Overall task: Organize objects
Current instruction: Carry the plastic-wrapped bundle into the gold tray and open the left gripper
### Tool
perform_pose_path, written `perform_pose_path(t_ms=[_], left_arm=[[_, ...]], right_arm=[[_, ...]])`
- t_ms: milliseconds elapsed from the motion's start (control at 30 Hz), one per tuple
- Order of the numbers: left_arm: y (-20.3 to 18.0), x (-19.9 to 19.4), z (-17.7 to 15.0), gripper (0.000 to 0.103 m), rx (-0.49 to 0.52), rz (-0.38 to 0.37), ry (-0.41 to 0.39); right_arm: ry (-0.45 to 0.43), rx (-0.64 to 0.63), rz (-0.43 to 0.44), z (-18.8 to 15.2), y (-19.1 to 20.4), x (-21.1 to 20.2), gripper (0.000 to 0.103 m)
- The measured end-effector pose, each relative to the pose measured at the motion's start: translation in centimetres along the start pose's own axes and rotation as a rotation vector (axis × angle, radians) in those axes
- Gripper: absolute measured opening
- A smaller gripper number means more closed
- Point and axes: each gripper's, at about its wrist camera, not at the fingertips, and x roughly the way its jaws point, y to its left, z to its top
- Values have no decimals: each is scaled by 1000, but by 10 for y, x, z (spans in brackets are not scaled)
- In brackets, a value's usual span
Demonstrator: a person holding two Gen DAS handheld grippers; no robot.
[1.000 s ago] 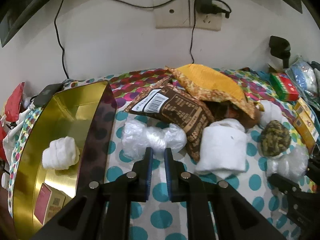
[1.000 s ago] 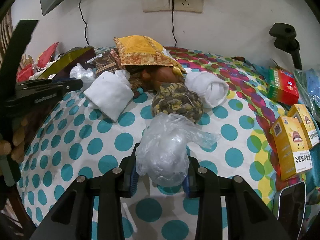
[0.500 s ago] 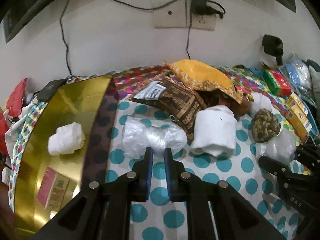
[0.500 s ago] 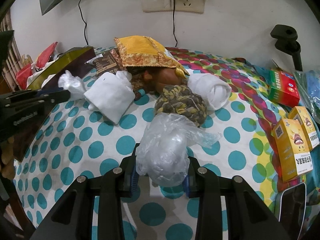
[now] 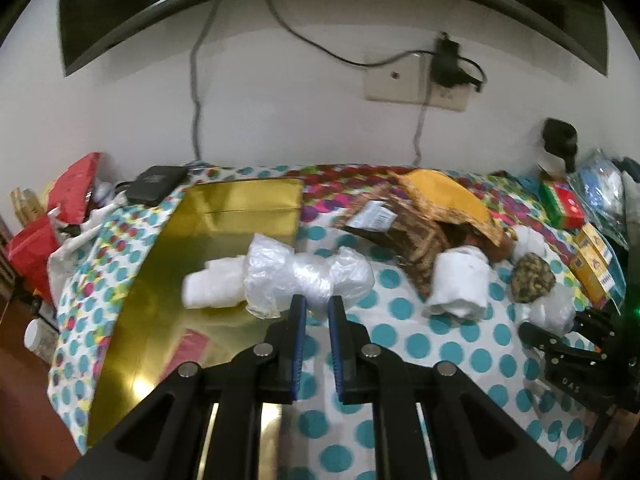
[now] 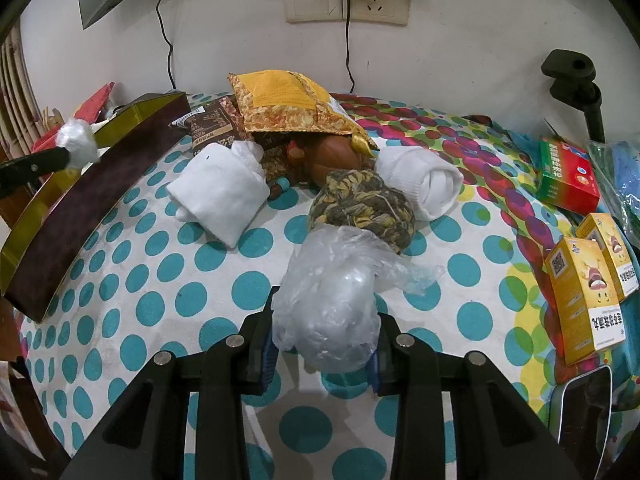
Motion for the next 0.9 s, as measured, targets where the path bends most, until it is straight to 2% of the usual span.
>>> perform_pose_path(t_ms=[133, 433, 567, 900], left_arm=[[27, -2, -1, 12, -30, 58, 13], [70, 10, -19, 12, -75, 132, 71], [77, 18, -29, 12, -89, 135, 99], [76, 25, -25, 12, -79, 133, 82]], right_arm=[[0, 2, -8, 0, 1, 0, 33], [2, 0, -16, 0, 2, 0, 33], [3, -3, -22, 1, 3, 1, 33], [8, -20, -44, -2, 5, -1, 33]])
